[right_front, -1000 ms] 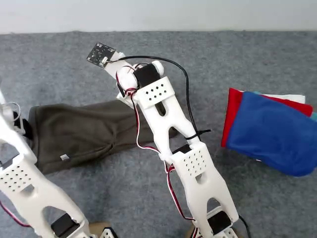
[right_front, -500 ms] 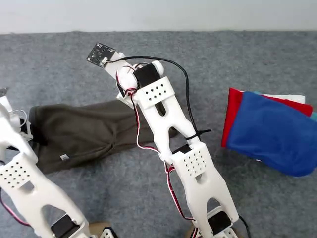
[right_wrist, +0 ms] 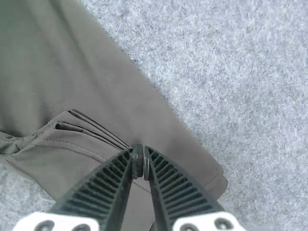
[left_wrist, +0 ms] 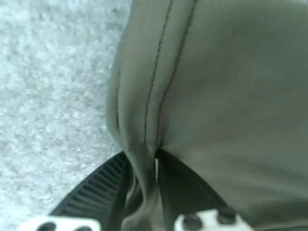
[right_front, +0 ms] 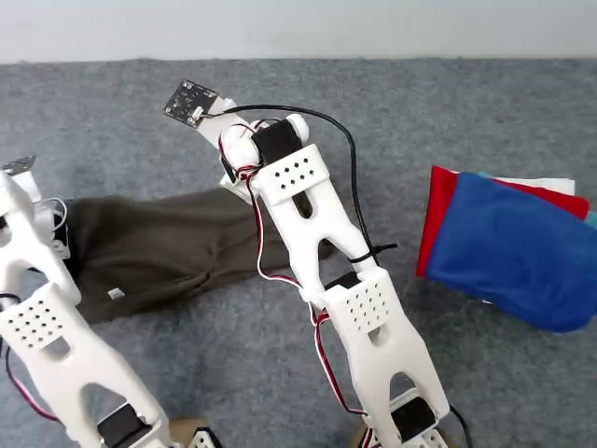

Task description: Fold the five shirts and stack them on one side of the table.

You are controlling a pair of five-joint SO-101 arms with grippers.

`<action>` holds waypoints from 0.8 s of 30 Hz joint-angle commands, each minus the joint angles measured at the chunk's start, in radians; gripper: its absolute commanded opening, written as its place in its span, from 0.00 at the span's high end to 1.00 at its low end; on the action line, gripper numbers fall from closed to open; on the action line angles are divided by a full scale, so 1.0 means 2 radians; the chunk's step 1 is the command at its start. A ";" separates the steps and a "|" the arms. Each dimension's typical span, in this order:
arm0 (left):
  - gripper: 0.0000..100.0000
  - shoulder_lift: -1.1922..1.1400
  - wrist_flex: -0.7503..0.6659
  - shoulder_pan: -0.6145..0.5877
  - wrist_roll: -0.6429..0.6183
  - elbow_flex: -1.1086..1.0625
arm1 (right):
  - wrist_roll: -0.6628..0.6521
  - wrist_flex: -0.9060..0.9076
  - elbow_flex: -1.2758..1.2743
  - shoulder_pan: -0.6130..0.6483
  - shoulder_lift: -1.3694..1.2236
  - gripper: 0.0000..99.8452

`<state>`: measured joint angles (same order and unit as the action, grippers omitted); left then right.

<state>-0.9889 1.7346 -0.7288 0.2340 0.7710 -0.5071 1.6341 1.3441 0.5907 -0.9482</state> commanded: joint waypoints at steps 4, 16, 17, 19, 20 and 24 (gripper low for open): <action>0.99 0.009 0.011 -0.110 0.003 0.104 | 0.002 0.003 0.060 -0.027 0.039 0.99; 0.99 0.149 0.011 -0.041 0.000 0.034 | 0.004 0.003 0.091 -0.069 0.038 0.99; 0.99 0.166 0.011 -0.014 0.000 0.009 | 0.004 0.003 0.091 -0.072 0.038 0.99; 0.99 0.203 0.011 0.039 -0.005 -0.043 | 0.004 0.003 0.091 -0.080 0.038 0.99; 0.99 0.220 0.010 0.068 -0.023 -0.069 | 0.004 0.003 0.091 -0.084 0.038 0.99; 0.99 0.274 0.008 0.181 -0.111 -0.150 | 0.005 0.003 0.091 -0.097 0.037 0.99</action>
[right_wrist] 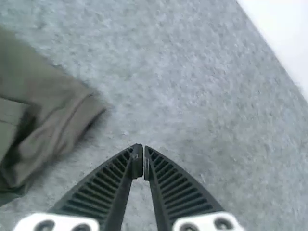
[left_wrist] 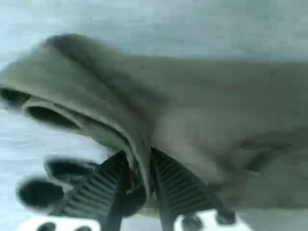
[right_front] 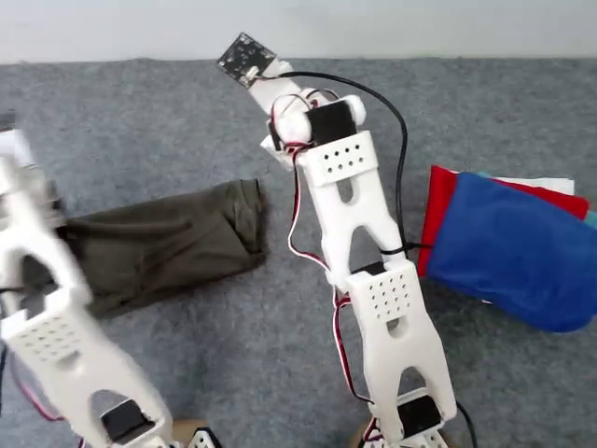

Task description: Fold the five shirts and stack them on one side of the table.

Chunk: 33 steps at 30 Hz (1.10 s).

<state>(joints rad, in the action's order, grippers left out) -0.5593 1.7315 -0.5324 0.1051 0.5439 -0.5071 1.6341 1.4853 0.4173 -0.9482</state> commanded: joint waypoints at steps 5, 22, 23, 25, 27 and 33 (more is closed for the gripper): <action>0.99 0.073 0.003 0.193 -0.108 -0.043 | 0.005 0.003 0.021 -0.019 0.036 0.99; 0.99 -0.013 -0.022 0.368 -0.233 0.071 | 0.005 0.003 0.021 -0.048 0.035 0.99; 0.99 -0.022 -0.023 0.369 -0.245 0.081 | 0.005 0.003 0.021 -0.048 0.035 0.99; 0.99 -0.042 -0.018 0.369 -0.255 0.096 | 0.005 0.003 0.021 -0.048 0.035 0.99; 0.99 -0.058 0.000 0.368 -0.255 0.112 | 0.005 0.003 0.021 -0.048 0.035 0.99; 0.86 -0.052 0.012 0.368 -0.226 0.132 | 0.005 -0.001 0.021 -0.053 0.034 0.99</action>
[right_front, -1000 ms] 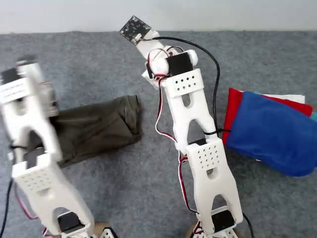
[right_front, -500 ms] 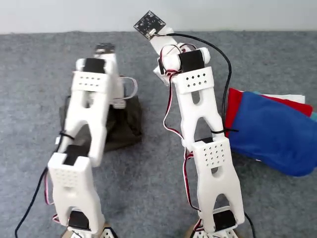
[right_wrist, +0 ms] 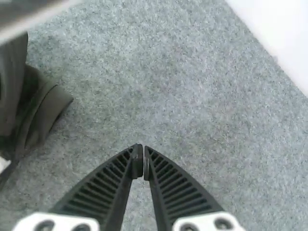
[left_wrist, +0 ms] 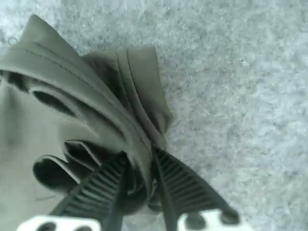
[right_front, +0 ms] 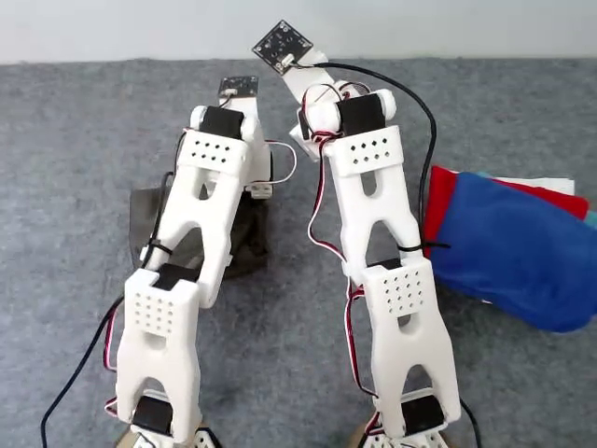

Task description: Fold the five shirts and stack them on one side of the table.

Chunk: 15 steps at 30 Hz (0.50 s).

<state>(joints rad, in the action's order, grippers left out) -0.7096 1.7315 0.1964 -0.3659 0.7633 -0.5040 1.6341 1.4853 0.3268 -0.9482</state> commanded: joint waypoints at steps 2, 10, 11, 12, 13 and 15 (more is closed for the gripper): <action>0.82 0.051 0.008 0.000 0.012 0.026 | 0.004 -0.001 0.021 -0.014 0.036 0.99; 0.88 0.165 0.003 -0.127 0.012 0.099 | 0.000 0.053 0.039 -0.019 0.039 0.99; 0.93 0.165 0.003 -0.153 0.011 0.100 | 0.000 0.068 0.048 -0.010 0.039 0.99; 0.98 0.160 0.002 -0.180 0.012 0.099 | 0.000 0.079 0.054 0.002 0.038 0.99; 0.99 0.149 -0.001 -0.203 0.013 0.096 | 0.000 0.081 0.058 0.016 0.037 0.99; 0.98 0.116 -0.015 -0.241 0.013 0.079 | 0.000 0.078 0.054 0.046 0.034 0.99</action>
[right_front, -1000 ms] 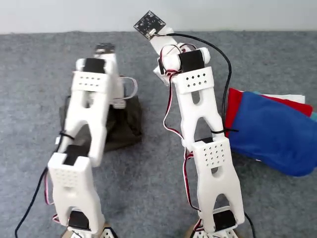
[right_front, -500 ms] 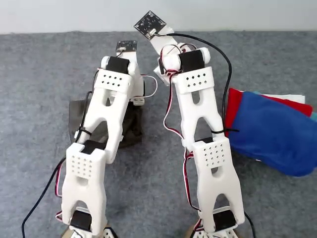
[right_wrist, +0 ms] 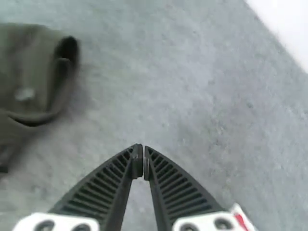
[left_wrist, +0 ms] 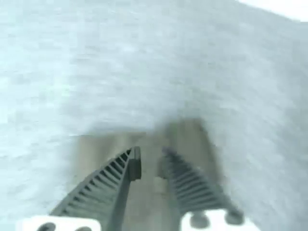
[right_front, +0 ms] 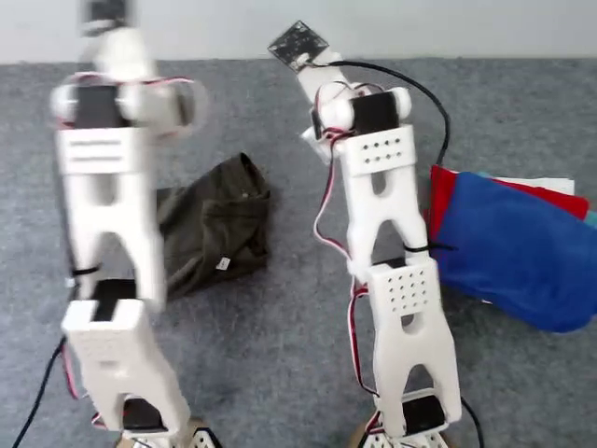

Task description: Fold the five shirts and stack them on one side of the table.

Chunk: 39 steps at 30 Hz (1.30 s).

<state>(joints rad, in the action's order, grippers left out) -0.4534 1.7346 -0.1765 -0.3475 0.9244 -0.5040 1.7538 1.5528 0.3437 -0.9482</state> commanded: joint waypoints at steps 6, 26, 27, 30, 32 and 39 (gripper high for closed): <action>0.99 -0.137 -0.041 -0.091 0.016 -0.023 | 0.002 -0.022 -0.013 0.141 -0.007 0.99; 0.99 -0.242 -0.015 -0.150 0.031 0.091 | -0.002 -0.030 -0.021 0.204 -0.128 0.99; 0.99 -0.242 -0.012 -0.150 0.032 0.092 | -0.011 -0.002 -0.021 0.200 -0.122 0.99; 0.99 -0.242 -0.007 -0.150 0.032 0.093 | -0.028 0.024 -0.043 0.177 -0.094 0.99; 0.99 -0.242 -0.008 -0.150 0.032 0.092 | -0.016 0.024 -0.071 0.161 -0.054 0.99; 0.99 -0.242 -0.008 -0.150 0.044 0.091 | -0.011 0.023 -0.415 0.155 0.164 0.99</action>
<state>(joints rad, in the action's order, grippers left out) -0.9444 1.7162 -0.4741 -0.2831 1.0702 -0.5332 1.7538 1.0572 0.6628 -0.8654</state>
